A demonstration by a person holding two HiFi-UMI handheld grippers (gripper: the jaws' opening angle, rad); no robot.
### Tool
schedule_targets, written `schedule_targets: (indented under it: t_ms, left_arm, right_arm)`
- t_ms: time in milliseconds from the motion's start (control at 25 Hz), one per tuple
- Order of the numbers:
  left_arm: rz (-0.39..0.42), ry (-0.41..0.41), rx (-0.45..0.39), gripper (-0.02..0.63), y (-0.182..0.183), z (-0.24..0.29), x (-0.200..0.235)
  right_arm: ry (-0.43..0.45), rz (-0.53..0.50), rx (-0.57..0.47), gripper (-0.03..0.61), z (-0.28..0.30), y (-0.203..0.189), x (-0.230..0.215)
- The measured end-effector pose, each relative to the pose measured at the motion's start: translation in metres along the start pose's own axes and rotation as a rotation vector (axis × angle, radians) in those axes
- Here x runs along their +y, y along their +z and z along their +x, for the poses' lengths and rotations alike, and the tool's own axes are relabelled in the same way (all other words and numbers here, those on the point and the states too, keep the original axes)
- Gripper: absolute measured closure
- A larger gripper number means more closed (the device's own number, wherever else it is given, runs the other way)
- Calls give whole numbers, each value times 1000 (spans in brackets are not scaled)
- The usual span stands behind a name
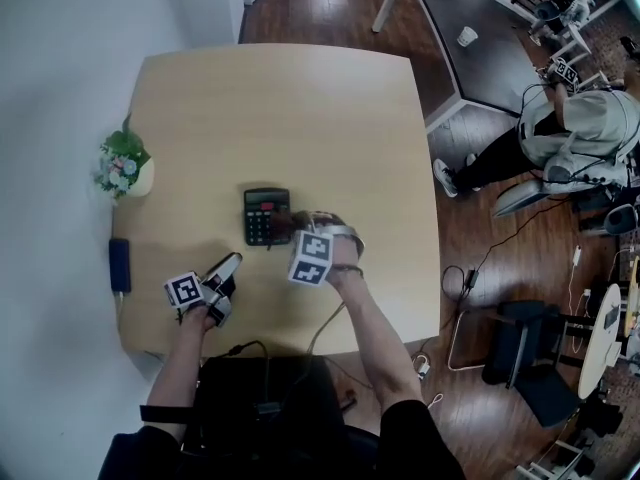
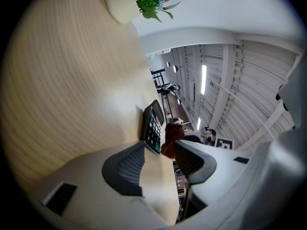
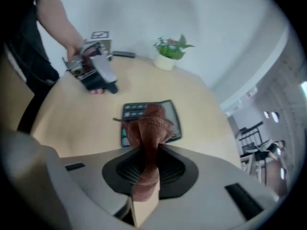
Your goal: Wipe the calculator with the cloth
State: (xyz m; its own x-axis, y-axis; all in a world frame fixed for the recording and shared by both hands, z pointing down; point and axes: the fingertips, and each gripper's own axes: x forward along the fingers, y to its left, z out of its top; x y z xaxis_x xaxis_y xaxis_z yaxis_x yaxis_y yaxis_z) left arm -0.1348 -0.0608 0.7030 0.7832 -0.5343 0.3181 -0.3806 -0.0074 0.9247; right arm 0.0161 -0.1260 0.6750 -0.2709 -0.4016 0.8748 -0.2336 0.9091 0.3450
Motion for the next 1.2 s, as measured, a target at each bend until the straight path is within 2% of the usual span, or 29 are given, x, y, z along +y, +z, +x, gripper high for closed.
schedule_targets:
  t_ms: [80, 120, 200, 320, 360, 520, 600, 720, 800, 880, 960, 1040, 1120, 1200]
  left_arm:
    - [-6, -39, -7, 423, 0, 3, -7]
    - [-8, -67, -12, 423, 1, 5, -11]
    - [-20, -106, -19, 427, 0, 9, -18]
    - [-6, 31, -2, 428, -3, 0, 1]
    - [-6, 44, 1, 428, -3, -1, 2]
    - [-5, -90, 4, 430, -4, 11, -21]
    - [11, -96, 36, 430, -13, 19, -24]
    - [108, -131, 108, 430, -28, 40, -39]
    - [173, -117, 145, 430, -31, 53, -44]
    - [171, -129, 148, 430, -29, 65, -48]
    - [136, -152, 142, 428, -27, 74, -50]
    - [119, -143, 138, 428, -24, 78, -50]
    - [108, -114, 128, 428, -20, 78, -47]
    - [69, -66, 114, 428, -17, 77, -35]
  right_arm:
    - [-135, 47, -17, 511, 4, 12, -52]
    - [-163, 53, -20, 512, 10, 17, -67]
    - [-144, 23, -8, 512, 25, 23, -72]
    - [-74, -71, 38, 512, 37, 20, -39]
    - [-60, -95, 51, 512, 35, 18, -24]
    - [-26, -147, 84, 511, 26, 8, 38]
    - [6, -175, 103, 511, 22, 2, 67]
    - [142, -162, 114, 511, 15, -11, 112]
    - [238, -12, 57, 512, 5, -16, 122]
    - [272, 280, -56, 512, -7, -16, 96]
    - [204, 613, -172, 512, -17, -19, 37]
    - [80, 845, -262, 512, -16, -26, -28]
    - [13, 959, -318, 512, 1, -30, -72]
    - [58, 1015, -342, 512, 21, -24, -84]
